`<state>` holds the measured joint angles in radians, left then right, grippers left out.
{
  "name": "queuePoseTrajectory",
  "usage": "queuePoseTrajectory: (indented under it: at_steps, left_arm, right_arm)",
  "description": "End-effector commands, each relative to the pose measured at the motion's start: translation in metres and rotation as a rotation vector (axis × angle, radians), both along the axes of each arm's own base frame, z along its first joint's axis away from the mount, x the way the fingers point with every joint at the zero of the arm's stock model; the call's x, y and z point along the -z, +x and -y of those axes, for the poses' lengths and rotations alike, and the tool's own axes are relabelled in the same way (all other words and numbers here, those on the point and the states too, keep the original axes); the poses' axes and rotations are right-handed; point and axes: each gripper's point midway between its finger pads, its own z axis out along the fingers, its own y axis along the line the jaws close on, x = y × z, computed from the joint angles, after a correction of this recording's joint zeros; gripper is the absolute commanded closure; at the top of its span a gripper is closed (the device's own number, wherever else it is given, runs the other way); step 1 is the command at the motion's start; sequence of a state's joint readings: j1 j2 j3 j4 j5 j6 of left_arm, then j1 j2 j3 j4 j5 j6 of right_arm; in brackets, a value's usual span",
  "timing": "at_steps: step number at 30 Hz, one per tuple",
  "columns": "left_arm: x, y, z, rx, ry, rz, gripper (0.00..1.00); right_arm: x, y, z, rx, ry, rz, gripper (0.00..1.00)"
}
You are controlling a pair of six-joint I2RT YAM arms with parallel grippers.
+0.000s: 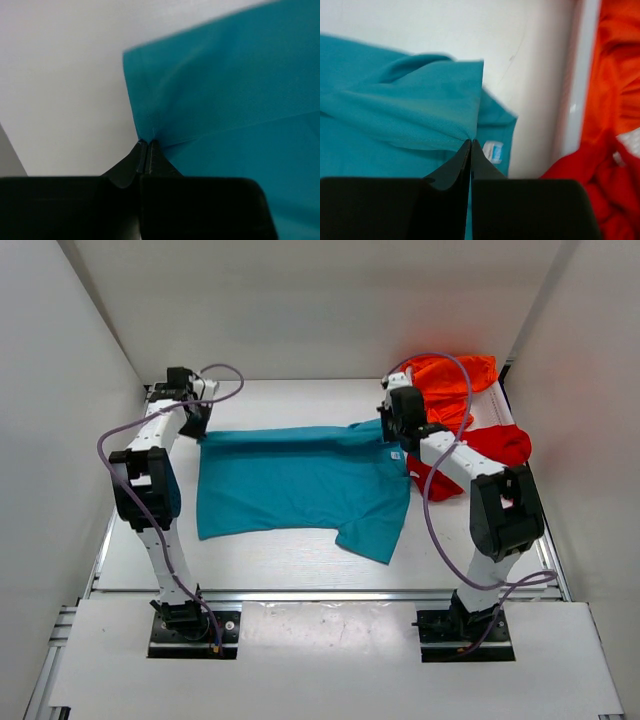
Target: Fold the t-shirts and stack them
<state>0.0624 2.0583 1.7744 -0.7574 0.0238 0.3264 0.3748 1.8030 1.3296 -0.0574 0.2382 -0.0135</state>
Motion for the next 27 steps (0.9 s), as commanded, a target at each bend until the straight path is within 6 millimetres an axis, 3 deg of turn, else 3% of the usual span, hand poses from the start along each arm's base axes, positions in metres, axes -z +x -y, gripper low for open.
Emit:
queuePoseTrajectory:
  at_steps: [1,5,9,17,21,24,27]
  left_arm:
    - [-0.022,-0.023,-0.009,0.02,0.079,0.05,1.0]
    - [-0.002,-0.044,-0.02,0.005,0.106,-0.004,1.0]
    - [0.012,-0.057,-0.015,0.03,0.135,-0.038,1.0]
    - [0.019,-0.067,-0.018,0.021,0.156,-0.059,1.0]
    - [0.02,-0.068,-0.017,0.029,0.154,-0.068,1.0]
    - [0.019,-0.072,-0.017,0.032,0.15,-0.088,0.86]
    - [0.008,-0.08,-0.02,0.024,0.139,-0.095,0.65]
  right_arm:
    - [-0.01,-0.029,-0.01,0.005,0.112,-0.01,1.0]
    - [0.001,-0.049,-0.009,0.021,0.146,-0.061,1.0]
    - [0.013,-0.07,-0.012,0.008,0.16,-0.124,1.0]
    - [0.038,-0.116,-0.018,0.003,0.205,-0.237,1.0]
    - [0.051,-0.129,-0.026,-0.035,0.236,-0.282,1.0]
    - [0.055,-0.125,-0.02,-0.008,0.234,-0.293,0.72]
    - [0.052,-0.125,-0.008,0.025,0.232,-0.298,0.62]
